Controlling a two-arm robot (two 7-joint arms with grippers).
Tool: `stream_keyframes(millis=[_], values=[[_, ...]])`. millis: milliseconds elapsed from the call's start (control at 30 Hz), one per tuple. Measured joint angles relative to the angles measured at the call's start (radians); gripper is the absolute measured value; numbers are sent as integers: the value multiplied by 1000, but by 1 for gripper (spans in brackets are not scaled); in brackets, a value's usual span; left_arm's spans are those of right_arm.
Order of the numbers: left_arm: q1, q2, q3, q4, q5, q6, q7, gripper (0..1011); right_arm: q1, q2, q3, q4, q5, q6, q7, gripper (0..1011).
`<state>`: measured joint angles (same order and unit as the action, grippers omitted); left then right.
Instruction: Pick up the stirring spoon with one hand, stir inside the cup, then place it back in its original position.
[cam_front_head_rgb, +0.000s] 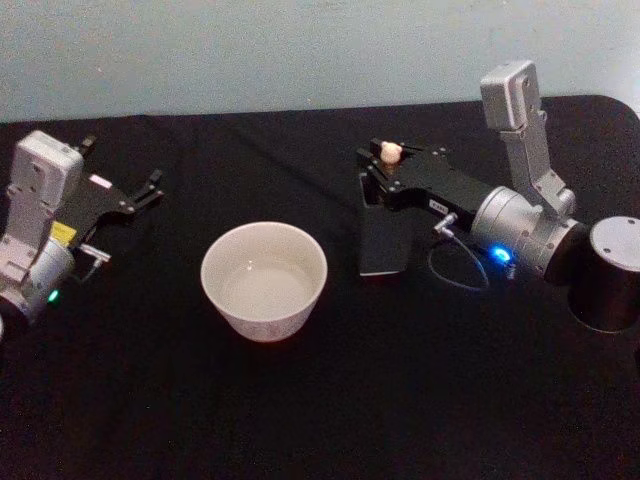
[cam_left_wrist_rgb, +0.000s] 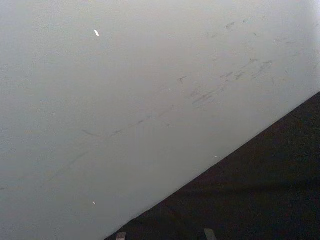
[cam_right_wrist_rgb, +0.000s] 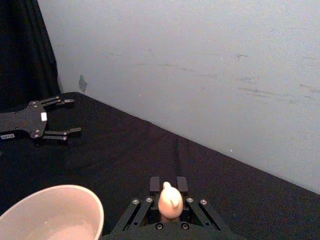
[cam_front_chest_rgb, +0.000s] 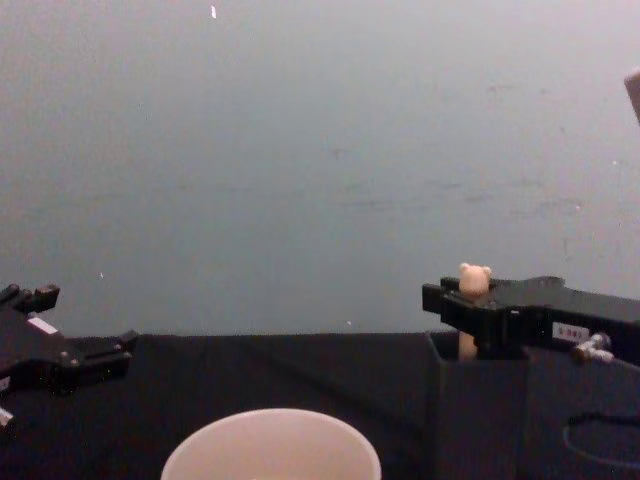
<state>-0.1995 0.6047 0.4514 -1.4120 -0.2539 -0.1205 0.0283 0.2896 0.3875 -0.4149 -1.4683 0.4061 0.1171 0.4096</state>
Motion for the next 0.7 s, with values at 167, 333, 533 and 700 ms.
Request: stream_keyframes(millis=[167, 333, 533, 700], values=[[0, 0, 0, 0, 0, 0, 0, 1001, -3, 0, 0, -2, -7, 4, -3, 208], [0, 0, 0, 0, 0, 0, 0, 1001, -3, 1, -2, -3, -11, 5, -6, 208], [0, 0, 0, 0, 0, 0, 0, 1001, -3, 1, -1, -3, -10, 5, -5, 208], [0, 0, 0, 0, 0, 0, 0, 1001, -3, 1, -1, -3, -9, 5, -4, 267]])
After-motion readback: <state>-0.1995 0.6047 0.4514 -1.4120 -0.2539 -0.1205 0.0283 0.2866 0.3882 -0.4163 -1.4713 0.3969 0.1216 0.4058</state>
